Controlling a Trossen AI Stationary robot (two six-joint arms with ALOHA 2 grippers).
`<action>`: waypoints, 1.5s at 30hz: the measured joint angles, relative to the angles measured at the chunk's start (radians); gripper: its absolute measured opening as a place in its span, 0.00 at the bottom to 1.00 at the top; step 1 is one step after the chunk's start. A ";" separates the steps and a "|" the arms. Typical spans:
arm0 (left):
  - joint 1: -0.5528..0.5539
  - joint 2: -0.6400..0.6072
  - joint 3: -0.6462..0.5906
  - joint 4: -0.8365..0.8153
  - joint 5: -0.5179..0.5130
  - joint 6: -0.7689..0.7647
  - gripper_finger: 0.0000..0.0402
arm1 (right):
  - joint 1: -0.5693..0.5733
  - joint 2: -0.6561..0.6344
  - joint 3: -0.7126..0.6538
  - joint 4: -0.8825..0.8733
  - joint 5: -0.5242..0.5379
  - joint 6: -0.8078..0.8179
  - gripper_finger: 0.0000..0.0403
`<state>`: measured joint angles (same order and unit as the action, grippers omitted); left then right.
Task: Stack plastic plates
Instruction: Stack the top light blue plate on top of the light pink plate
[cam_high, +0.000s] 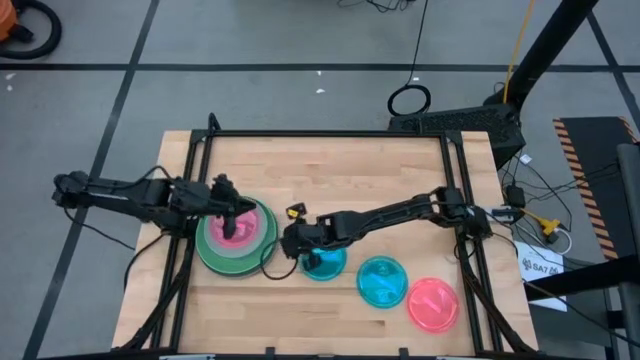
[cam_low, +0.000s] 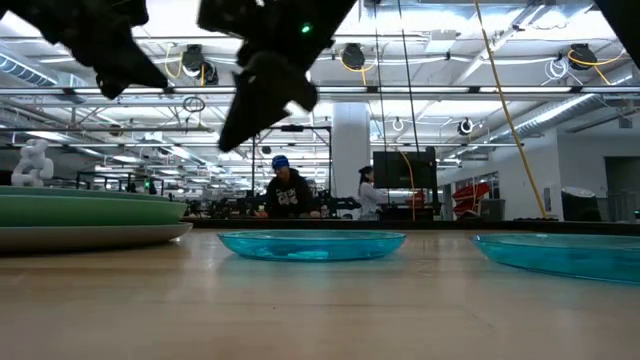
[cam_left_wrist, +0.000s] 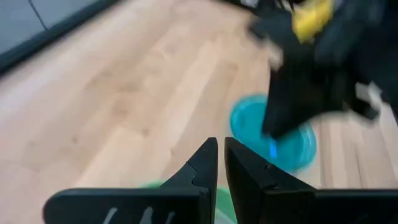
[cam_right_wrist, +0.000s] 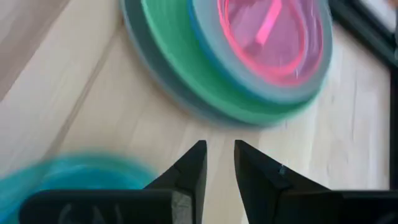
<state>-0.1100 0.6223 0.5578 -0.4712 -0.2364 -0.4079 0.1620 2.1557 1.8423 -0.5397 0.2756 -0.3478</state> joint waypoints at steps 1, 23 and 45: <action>-0.012 0.002 -0.012 0.000 0.000 -0.013 0.09 | 0.002 -0.009 0.000 -0.033 0.005 0.029 0.17; -0.082 0.013 -0.024 0.067 -0.054 0.007 0.09 | -0.016 -0.083 -0.207 -0.390 -0.174 0.337 0.33; -0.081 0.013 -0.024 0.064 -0.144 0.026 0.09 | -0.113 -0.455 -1.142 1.035 -0.139 0.512 0.32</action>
<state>-0.1913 0.6350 0.5343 -0.4067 -0.3809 -0.3818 0.0491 1.7011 0.7006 0.4953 0.1363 0.1640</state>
